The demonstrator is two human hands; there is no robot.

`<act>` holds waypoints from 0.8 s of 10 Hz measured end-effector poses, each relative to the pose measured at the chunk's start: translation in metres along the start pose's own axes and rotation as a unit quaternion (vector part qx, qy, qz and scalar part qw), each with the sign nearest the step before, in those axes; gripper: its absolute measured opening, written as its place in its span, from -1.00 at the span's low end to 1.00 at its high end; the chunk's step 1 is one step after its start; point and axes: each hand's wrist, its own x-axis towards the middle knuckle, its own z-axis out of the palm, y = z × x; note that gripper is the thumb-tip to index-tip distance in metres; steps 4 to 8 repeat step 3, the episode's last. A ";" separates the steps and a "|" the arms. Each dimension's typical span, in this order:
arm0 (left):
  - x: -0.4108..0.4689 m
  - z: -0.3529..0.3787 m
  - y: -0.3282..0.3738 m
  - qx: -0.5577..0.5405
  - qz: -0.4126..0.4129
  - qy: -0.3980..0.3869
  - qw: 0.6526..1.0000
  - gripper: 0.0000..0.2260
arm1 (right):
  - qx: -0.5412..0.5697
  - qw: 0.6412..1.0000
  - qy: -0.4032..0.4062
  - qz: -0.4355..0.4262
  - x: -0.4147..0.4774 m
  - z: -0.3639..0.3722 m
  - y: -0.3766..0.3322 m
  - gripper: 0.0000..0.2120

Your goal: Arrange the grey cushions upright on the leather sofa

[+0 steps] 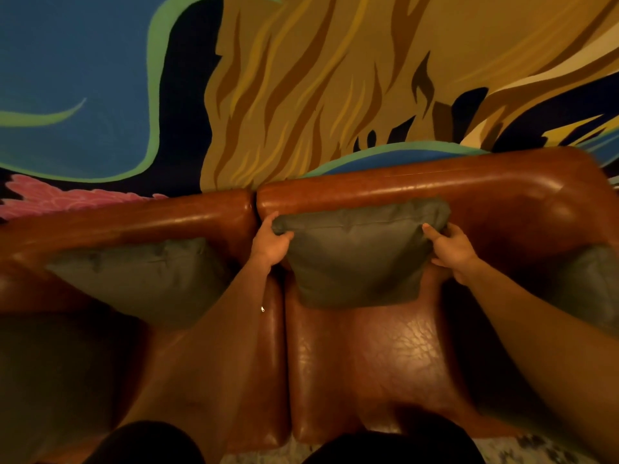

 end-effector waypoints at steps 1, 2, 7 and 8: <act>-0.028 0.000 0.012 0.006 0.024 0.030 0.999 -0.36 | -0.018 0.998 0.045 -0.037 -0.003 0.003 0.019 -0.42; -0.054 0.003 0.017 -0.030 0.041 0.081 0.995 -0.43 | -0.037 0.992 0.102 -0.066 -0.037 0.011 0.014 -0.48; -0.077 0.018 0.013 -0.090 0.081 0.071 0.990 -0.55 | -0.035 0.988 0.079 -0.129 -0.061 0.023 0.015 -0.65; -0.077 0.018 0.013 -0.090 0.081 0.071 0.990 -0.55 | -0.035 0.988 0.079 -0.129 -0.061 0.023 0.015 -0.65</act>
